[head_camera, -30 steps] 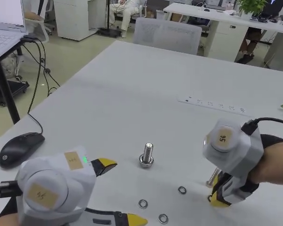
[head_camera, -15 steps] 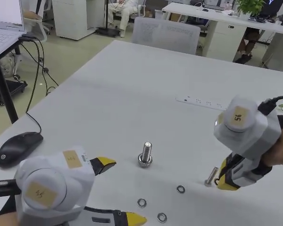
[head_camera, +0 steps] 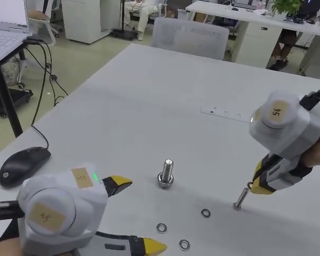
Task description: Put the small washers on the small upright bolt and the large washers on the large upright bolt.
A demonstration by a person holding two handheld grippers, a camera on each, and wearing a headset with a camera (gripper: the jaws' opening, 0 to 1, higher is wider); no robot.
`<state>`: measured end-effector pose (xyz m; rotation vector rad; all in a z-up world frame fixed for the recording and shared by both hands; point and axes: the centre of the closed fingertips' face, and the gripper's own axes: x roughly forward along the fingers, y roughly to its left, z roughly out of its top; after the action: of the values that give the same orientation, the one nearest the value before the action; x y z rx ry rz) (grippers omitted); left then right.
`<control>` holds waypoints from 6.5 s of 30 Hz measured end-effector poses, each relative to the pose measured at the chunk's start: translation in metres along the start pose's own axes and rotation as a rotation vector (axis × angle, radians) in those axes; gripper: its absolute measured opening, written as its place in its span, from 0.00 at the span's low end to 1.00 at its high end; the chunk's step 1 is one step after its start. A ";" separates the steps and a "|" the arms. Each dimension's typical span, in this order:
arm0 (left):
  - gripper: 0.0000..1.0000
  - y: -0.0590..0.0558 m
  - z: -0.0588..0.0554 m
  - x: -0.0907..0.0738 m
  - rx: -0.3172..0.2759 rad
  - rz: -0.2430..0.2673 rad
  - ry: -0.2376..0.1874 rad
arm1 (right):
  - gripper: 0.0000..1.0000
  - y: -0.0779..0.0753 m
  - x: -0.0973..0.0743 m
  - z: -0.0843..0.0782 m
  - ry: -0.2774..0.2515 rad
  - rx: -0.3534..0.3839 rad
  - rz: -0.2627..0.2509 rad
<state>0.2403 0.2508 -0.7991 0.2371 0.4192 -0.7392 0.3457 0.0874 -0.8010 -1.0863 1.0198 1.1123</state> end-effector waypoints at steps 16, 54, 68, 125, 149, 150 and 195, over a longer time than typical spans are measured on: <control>0.72 -0.005 0.001 0.000 -0.002 -0.023 -0.007 | 0.13 0.001 0.012 -0.002 0.023 -0.006 0.026; 0.74 -0.030 0.002 0.008 -0.012 -0.162 -0.005 | 0.13 0.005 0.038 -0.003 0.041 0.000 0.074; 0.73 -0.030 0.001 0.010 -0.010 -0.163 0.010 | 0.13 0.009 0.067 -0.011 0.046 0.013 0.095; 0.73 -0.030 0.010 0.008 0.007 -0.164 -0.019 | 0.27 0.037 0.032 -0.022 0.002 0.049 0.075; 0.73 -0.032 0.018 0.004 0.020 -0.154 -0.040 | 0.25 0.064 0.048 0.037 -0.013 -0.085 0.107; 0.73 -0.032 0.018 0.004 0.020 -0.153 -0.040 | 0.25 0.064 0.049 0.038 -0.012 -0.088 0.108; 0.70 -0.037 0.013 0.005 0.049 -0.159 -0.007 | 0.18 0.049 0.082 0.045 0.018 -0.084 0.137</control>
<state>0.2215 0.2168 -0.7923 0.2486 0.4173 -0.9067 0.3131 0.1500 -0.8798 -1.1083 1.0827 1.2668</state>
